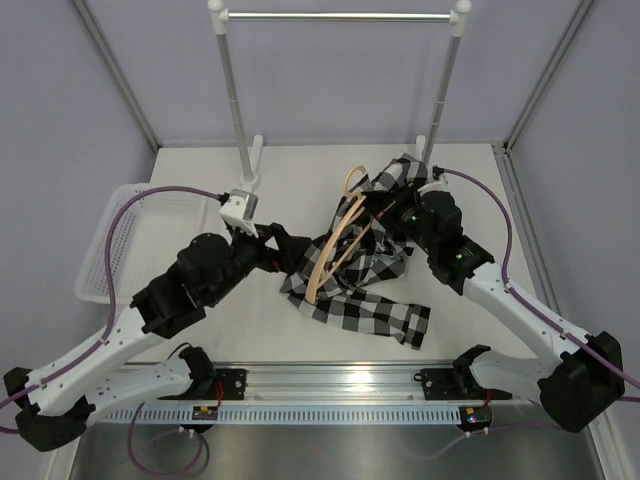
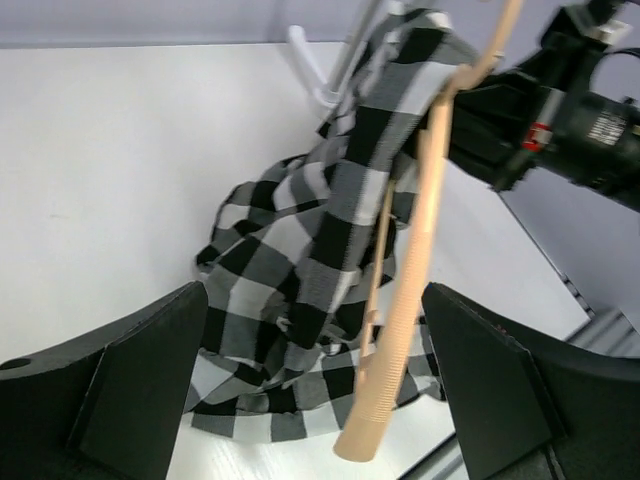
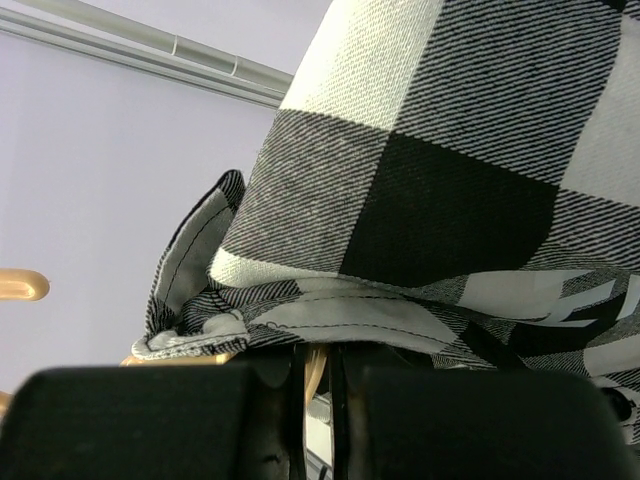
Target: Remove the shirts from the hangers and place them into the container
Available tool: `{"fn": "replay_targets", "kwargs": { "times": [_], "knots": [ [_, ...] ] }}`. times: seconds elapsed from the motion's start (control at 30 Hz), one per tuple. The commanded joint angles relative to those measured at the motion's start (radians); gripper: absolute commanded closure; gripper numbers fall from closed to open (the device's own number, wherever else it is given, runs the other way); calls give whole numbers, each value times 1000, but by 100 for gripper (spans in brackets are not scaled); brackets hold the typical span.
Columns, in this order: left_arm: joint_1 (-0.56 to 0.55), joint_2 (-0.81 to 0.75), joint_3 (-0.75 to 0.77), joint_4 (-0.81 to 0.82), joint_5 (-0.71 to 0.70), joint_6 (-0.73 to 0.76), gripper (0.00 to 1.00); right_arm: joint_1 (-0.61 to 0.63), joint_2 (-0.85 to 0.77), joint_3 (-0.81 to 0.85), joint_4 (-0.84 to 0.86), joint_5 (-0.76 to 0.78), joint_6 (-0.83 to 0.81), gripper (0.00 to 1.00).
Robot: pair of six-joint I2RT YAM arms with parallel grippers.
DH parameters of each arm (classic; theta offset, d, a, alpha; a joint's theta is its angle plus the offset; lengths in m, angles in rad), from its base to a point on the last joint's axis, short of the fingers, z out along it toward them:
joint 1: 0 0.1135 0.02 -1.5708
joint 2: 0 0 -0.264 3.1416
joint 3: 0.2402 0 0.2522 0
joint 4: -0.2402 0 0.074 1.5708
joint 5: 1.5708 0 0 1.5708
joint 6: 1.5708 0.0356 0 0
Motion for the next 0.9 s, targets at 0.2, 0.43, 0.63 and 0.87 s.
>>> {"fn": "replay_targets", "kwargs": {
  "times": [0.2, 0.43, 0.63, 0.87],
  "knots": [
    [-2, 227, 153, 26, 297, 50, 7, -4, 18, 45, 60, -27, -2, 100],
    [-13, 307, 192, -12, 323, 60, 18, -3, 16, 65, 48, -22, -16, 100],
    [-27, 318, 155, -18, 304, 49, 26, -3, 26, 78, 51, -19, -13, 100],
    [-34, 318, 117, -18, 297, 26, 34, -4, 27, 90, 42, -19, -14, 100]
  ]
}}
